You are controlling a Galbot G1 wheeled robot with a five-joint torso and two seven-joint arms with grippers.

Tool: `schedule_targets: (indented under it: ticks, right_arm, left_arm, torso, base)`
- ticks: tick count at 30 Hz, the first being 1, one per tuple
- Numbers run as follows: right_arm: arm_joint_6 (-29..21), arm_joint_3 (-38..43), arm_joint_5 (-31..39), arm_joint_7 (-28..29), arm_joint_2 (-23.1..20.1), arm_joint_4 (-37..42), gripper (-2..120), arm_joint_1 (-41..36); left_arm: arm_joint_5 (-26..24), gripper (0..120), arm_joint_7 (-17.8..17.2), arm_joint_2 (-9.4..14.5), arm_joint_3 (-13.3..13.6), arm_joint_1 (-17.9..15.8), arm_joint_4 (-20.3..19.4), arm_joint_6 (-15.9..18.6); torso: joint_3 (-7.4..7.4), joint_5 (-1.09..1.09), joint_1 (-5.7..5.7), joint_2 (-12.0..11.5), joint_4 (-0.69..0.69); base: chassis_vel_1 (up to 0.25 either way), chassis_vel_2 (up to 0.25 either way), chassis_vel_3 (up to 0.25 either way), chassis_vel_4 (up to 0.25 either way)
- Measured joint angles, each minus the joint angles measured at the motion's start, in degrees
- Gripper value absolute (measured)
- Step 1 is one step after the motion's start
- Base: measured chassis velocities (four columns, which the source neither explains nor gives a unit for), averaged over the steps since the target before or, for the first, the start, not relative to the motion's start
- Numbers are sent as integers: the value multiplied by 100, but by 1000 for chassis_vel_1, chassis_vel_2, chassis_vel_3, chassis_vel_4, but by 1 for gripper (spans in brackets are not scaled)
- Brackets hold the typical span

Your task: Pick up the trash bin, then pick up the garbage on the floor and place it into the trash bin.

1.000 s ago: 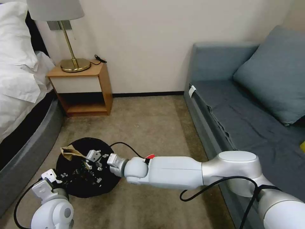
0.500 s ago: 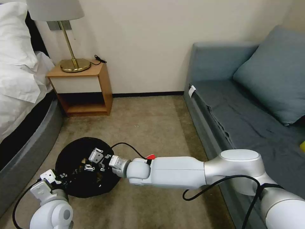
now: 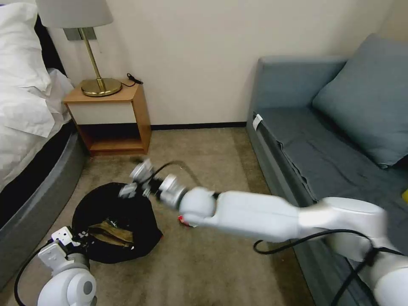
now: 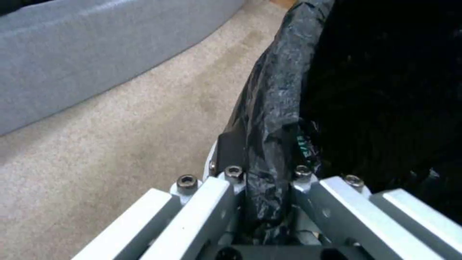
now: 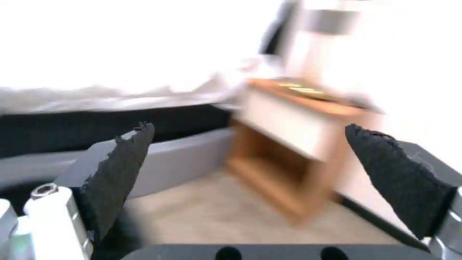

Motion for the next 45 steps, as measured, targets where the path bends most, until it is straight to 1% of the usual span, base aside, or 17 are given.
schedule_targets:
  ticks: [2,4,5,7,8,9,10,12,13,14,15,18,20,22,25,30,45]
  right_arm:
    - [-142,642,35,136,-584,466,100,-319]
    - [-168,1629,-130,366,-1337,1070,100,-1104]
    - [-168,1629,-130,366,-1337,1070,100,-1104]
    - [-212,2634,-465,581,-1827,1536,100,-2082]
    - [-220,2737,-505,602,-1856,1584,100,-2184]
    - [-315,3584,-836,759,-1997,1971,100,-3031]
    - [-315,3584,-836,759,-1997,1971,100,-3031]
    - [-433,4428,-1192,946,-1946,2316,100,-4079]
    - [-479,4966,-1475,1073,-1778,2540,100,-4868]
    - [-481,5249,-1680,1113,-1642,2651,100,-5278]
    - [-481,5249,-1680,1113,-1642,2651,100,-5278]
    - [-461,5674,-2151,1171,-1252,2856,100,-6219]
    - [-399,5864,-2661,1194,-818,3034,100,-7106]
    - [-387,5880,-2763,1191,-722,3066,100,-7246]
    - [-325,5870,-3223,1153,-254,3145,100,-7722]
    - [-50,5816,-3588,864,169,2995,100,-7889]
    - [139,5614,-3700,614,272,2749,100,-7774]
  left_arm:
    - [-18,2,9,12,2,-6,5,0]
    - [-24,2,41,26,-7,-10,36,-8]
    - [-24,2,41,26,-7,-10,36,-8]
    - [-19,2,52,33,-25,-14,57,-20]
    - [-19,2,54,33,-25,-15,57,-20]
    - [-16,2,66,34,-24,-26,60,-20]
    - [-16,2,66,34,-24,-26,60,-20]
    - [0,2,70,34,-22,-34,67,-20]
    - [22,2,69,35,-20,-40,82,-20]
    - [38,2,69,36,-18,-42,92,-21]
    - [38,2,69,36,-18,-42,92,-21]
    - [57,2,70,32,-17,-39,109,-24]
    - [66,2,74,30,-14,-15,122,-49]
    - [67,2,78,30,-13,-9,122,-54]
    - [82,2,89,18,-13,15,122,-85]
    - [94,2,96,9,-11,40,101,-109]
    - [96,2,109,-10,-20,42,107,-142]
  torso:
    - [0,2,0,0,-4]
    - [0,2,0,0,-1]
    - [0,2,0,0,-1]
    - [0,3,0,0,0]
    - [0,3,0,0,0]
    - [-1,1,0,0,-1]
    - [-1,1,0,0,-1]
    - [-1,0,0,0,-2]
    - [-1,4,0,0,-1]
    - [-1,1,0,1,0]
    - [-1,1,0,1,0]
    - [-1,-1,0,1,2]
    - [-1,-2,0,0,1]
    - [-1,-3,0,1,0]
    - [-1,-3,0,1,1]
    - [-1,-3,0,1,2]
    - [-1,-2,-1,1,2]
  base:
    - [0,0,0,0]
    - [0,0,0,0]
    - [0,0,0,0]
    - [0,0,0,0]
    - [0,0,0,0]
    - [0,0,0,0]
    - [0,0,0,0]
    - [0,0,0,0]
    - [0,0,0,0]
    - [0,0,0,0]
    - [0,0,0,0]
    - [0,0,0,0]
    - [0,0,0,0]
    - [0,0,0,0]
    - [0,0,0,0]
    - [0,0,0,0]
    - [-28,24,27,-19]
